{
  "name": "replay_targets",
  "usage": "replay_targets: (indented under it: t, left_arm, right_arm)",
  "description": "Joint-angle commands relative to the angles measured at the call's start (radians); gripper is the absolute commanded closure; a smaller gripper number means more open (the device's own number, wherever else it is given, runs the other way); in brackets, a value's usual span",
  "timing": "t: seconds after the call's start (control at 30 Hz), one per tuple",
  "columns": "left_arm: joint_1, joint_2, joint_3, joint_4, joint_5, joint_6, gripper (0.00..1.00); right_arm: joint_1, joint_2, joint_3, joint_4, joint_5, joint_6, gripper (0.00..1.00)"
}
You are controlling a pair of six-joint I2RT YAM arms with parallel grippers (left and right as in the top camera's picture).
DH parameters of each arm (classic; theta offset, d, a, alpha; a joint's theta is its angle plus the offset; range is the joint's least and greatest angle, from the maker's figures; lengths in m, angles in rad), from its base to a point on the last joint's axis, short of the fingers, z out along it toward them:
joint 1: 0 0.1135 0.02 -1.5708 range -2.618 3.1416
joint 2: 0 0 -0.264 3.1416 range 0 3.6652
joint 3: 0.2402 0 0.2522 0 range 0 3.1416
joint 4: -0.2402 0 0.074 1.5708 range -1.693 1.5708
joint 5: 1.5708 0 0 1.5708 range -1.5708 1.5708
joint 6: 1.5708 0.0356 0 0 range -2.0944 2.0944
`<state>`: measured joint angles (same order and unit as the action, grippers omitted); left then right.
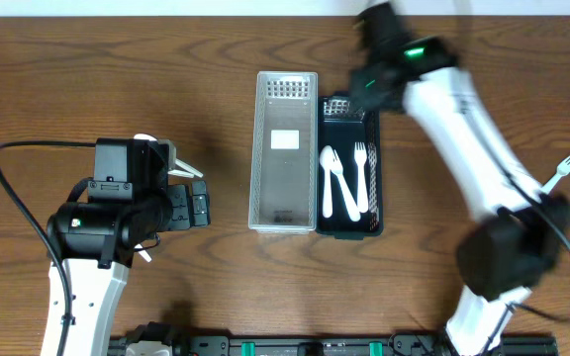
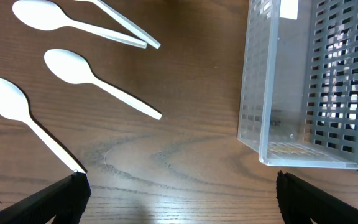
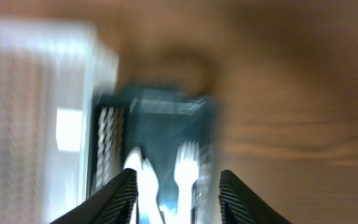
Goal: Pack container
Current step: 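Place the spoon into the green basket and withdraw right gripper, then grasp the last white fork at the right edge with right gripper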
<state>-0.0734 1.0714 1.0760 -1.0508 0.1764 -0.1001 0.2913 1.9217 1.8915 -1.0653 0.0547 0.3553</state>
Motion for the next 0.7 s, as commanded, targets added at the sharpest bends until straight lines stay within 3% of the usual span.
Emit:
replay_targets:
  t: [0.0, 0.13, 0.17, 0.33, 0.67]
  left_arm:
    - [0.005, -0.003, 0.014, -0.005, -0.009, 0.013, 0.02]
    - [0.005, -0.003, 0.014, -0.008, -0.008, 0.013, 0.02]
    - [0.005, -0.003, 0.014, -0.007, -0.008, 0.013, 0.02]
    - [0.005, -0.003, 0.014, -0.008, -0.009, 0.013, 0.02]
    - [0.005, -0.003, 0.014, -0.008, -0.009, 0.013, 0.02]
  right_arm:
    - [-0.165, -0.121, 0.032, -0.009, 0.054, 0.118, 0.32]
    - [-0.41, -0.153, 0.032, -0.056, 0.034, 0.192, 0.29]
    - [-0.463, -0.152, 0.03, -0.066, 0.022, 0.194, 0.2]
    - [-0.701, -0.092, 0.006, -0.103, -0.011, 0.198, 0.07]
    - [-0.879, 0.159, -0.024, -0.114, -0.015, 0.151, 0.08]
